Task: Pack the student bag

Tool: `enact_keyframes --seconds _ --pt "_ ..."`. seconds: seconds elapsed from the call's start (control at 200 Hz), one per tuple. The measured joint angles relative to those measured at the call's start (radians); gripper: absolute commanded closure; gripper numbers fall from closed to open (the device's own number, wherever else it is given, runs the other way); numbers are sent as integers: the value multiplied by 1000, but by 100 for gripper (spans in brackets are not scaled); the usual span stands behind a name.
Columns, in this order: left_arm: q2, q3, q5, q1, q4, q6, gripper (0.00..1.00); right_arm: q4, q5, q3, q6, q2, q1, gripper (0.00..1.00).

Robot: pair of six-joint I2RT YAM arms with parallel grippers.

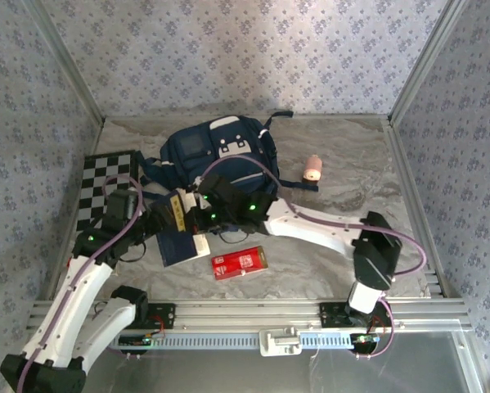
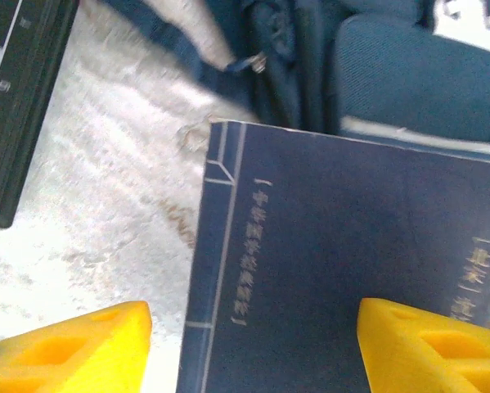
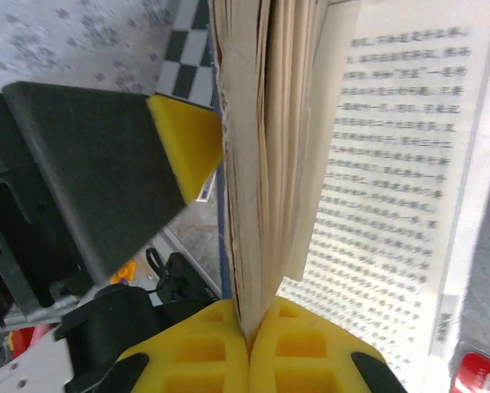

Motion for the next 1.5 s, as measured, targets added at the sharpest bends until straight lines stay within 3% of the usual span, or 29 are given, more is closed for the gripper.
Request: enact_keyframes --seconds 0.205,0.62,0.815,0.95,1.239,1.499 --pt "14 78 158 5 41 53 27 0 -38 -80 -55 -150 -92 100" --pt "180 64 542 5 416 -13 23 105 -317 -283 -67 -336 -385 100" --pt "243 35 648 -15 594 -77 24 177 -423 -309 -37 -340 -446 100" --pt "259 35 655 -39 636 -87 25 225 -469 -325 -11 -341 -471 100" --pt "299 -1 675 -89 762 -162 41 314 -520 -360 56 -348 -514 100" --pt "299 -1 663 -159 842 -217 72 343 -540 -388 66 -344 -552 100"
